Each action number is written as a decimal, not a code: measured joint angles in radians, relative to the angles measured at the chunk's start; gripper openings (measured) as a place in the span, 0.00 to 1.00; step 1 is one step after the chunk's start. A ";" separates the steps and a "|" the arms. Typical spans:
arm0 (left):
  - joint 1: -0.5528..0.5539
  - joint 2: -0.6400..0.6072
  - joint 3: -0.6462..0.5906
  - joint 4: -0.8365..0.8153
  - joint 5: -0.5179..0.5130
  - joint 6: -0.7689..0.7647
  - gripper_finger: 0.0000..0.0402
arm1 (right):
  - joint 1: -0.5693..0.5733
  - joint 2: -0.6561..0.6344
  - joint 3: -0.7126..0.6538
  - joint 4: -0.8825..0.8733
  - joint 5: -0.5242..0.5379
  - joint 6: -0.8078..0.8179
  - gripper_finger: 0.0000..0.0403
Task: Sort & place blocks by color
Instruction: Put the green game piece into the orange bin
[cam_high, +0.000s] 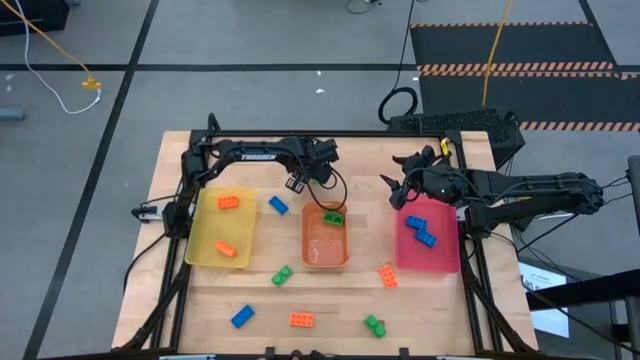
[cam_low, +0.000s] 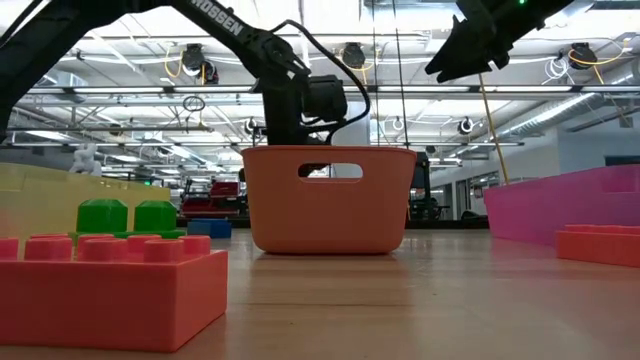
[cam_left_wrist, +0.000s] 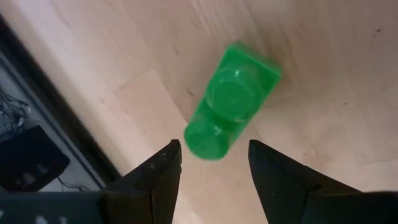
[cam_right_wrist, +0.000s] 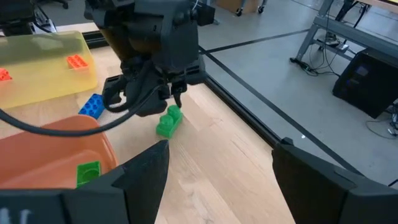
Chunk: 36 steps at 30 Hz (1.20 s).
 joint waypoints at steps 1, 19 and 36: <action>0.000 0.002 0.000 -0.013 0.005 -0.002 0.46 | 0.000 0.000 0.000 0.000 0.000 0.000 0.67; -0.010 0.034 -0.005 -0.282 0.022 -0.188 0.46 | 0.014 0.000 0.001 -0.014 -0.052 0.018 0.67; 0.000 0.035 0.095 -0.340 0.088 -0.417 0.50 | 0.013 0.000 0.001 -0.015 -0.051 0.010 0.67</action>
